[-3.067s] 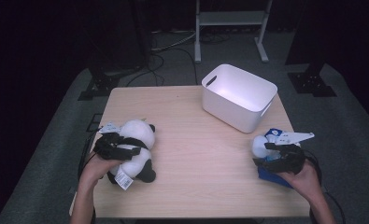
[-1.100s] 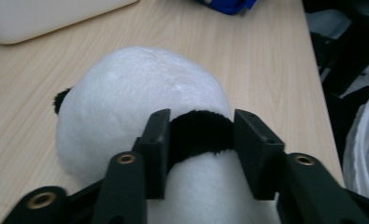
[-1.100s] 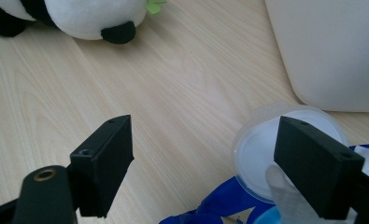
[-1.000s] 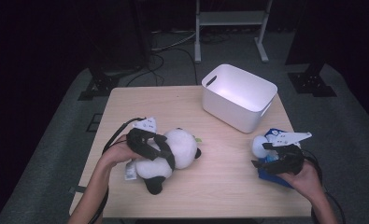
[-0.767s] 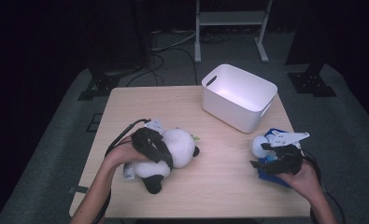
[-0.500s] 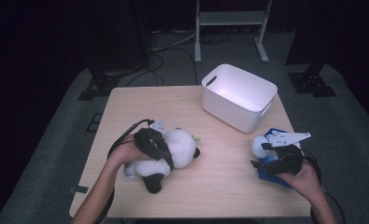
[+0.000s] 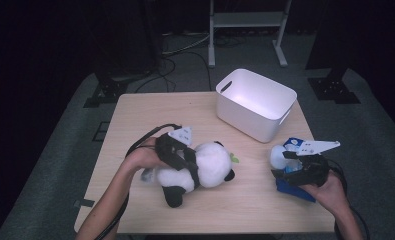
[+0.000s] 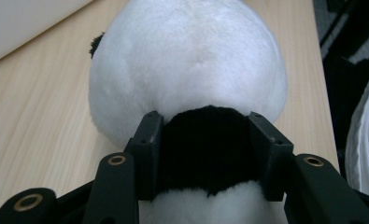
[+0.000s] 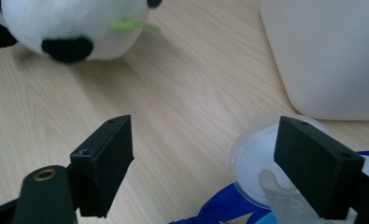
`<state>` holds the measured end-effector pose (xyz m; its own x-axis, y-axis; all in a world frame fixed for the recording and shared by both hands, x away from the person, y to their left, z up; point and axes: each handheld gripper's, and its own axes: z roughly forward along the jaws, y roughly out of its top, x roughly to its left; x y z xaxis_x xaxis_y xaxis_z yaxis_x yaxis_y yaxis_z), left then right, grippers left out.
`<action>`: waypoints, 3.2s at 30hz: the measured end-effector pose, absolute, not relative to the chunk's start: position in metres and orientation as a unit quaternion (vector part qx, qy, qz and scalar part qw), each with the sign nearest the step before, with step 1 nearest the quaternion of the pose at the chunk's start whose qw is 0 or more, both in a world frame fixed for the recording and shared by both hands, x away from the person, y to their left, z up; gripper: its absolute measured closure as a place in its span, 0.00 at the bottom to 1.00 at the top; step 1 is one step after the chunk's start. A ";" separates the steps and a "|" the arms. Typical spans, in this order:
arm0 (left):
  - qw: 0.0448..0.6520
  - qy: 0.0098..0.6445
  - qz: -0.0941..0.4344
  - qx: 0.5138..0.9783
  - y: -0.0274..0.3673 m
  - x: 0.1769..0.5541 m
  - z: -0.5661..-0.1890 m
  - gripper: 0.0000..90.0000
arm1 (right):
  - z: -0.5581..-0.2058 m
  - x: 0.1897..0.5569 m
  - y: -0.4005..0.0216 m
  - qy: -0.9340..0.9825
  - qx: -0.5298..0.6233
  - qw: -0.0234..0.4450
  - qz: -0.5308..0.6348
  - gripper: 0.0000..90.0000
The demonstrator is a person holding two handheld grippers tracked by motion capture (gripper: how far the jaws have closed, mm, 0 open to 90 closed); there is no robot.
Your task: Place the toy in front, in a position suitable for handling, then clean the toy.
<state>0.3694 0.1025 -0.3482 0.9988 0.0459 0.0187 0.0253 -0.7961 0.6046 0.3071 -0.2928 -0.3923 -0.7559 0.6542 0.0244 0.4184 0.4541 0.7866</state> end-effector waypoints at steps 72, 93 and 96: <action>0.448 0.165 0.031 0.878 0.197 0.336 -0.375 0.06 | -0.393 0.352 -0.325 0.850 0.379 0.127 0.343 0.23; 0.447 0.172 0.028 0.877 0.203 0.338 -0.383 0.06 | -0.408 0.369 -0.325 0.870 0.397 0.113 0.271 0.89; 0.444 0.173 0.026 0.879 0.203 0.338 -0.385 0.06 | -0.403 0.366 -0.327 0.870 0.393 0.110 0.278 0.92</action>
<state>0.3384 0.2025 -0.3853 0.9390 0.3268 -0.1071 0.2802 -0.5467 0.7891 0.3663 -0.3270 -0.4030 -0.6664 0.7451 0.0278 0.6232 0.5362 0.5694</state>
